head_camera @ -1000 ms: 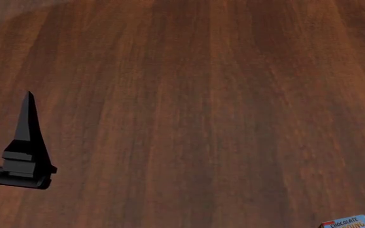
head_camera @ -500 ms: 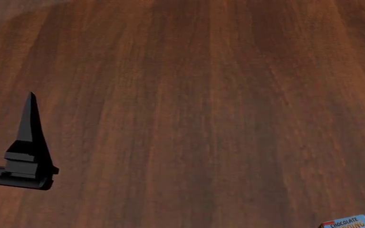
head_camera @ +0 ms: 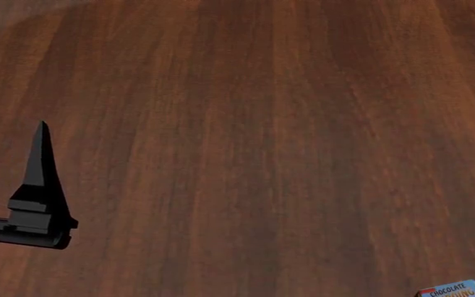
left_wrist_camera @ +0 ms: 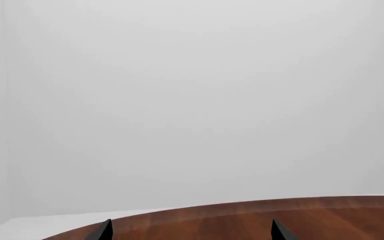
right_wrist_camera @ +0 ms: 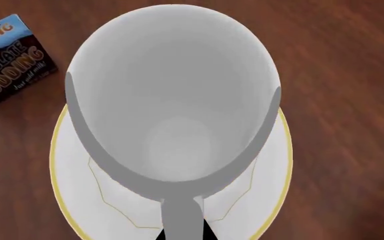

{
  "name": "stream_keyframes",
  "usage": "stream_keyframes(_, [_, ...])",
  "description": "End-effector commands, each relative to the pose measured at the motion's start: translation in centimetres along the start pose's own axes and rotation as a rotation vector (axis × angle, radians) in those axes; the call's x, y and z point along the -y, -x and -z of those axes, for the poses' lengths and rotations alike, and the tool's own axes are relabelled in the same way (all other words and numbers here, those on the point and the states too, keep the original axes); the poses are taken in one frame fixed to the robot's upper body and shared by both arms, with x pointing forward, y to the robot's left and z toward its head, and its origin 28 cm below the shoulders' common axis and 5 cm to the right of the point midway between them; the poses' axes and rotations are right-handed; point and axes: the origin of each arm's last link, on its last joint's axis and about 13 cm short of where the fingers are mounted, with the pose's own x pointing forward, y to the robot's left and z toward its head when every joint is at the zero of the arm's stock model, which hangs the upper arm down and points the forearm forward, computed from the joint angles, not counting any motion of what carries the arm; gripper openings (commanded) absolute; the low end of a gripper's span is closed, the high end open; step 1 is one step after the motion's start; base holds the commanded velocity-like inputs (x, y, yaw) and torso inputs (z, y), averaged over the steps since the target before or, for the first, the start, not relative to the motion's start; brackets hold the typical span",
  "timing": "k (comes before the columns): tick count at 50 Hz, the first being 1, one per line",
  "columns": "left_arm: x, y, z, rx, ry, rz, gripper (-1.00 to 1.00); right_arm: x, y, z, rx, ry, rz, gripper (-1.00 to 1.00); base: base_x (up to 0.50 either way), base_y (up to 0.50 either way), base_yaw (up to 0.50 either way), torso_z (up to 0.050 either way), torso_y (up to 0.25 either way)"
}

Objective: Put the white mug on the plate.

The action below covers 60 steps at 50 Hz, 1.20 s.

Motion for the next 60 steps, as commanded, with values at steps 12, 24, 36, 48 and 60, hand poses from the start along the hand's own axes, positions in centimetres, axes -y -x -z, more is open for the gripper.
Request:
stream_keyframes(12, [0.1, 0.0, -0.2, 0.003, -0.001, 0.004, 1.0, -0.1, -0.2, 0.6, -0.015, -0.003, -0.007, -1.0, 0.0, 0.0, 0.0, 0.0, 0.0])
stream_keyframes(24, [0.1, 0.0, 0.0, 0.002, 0.001, 0.004, 1.0, -0.1, -0.5, 1.0, -0.025, -0.009, -0.01, -1.0, 0.0, 0.0, 0.0, 0.0, 0.0])
stream_keyframes(36, [0.1, 0.1, 0.0, 0.001, 0.002, 0.001, 1.0, 0.2, -0.3, 1.3, -0.023, -0.041, -0.018, 1.0, 0.0, 0.0, 0.0, 0.0, 0.0])
stream_keyframes(48, [0.0, 0.3, -0.2, 0.002, 0.002, -0.004, 1.0, 0.4, 0.1, 1.2, -0.012, -0.059, -0.021, 1.0, 0.0, 0.0, 0.0, 0.0, 0.0])
stream_keyframes(60, [0.1, 0.5, -0.4, 0.01, 0.003, 0.0, 1.0, 0.3, 2.4, -0.1, 0.064, -0.034, -0.031, 1.0, 0.0, 0.0, 0.0, 0.0, 0.0])
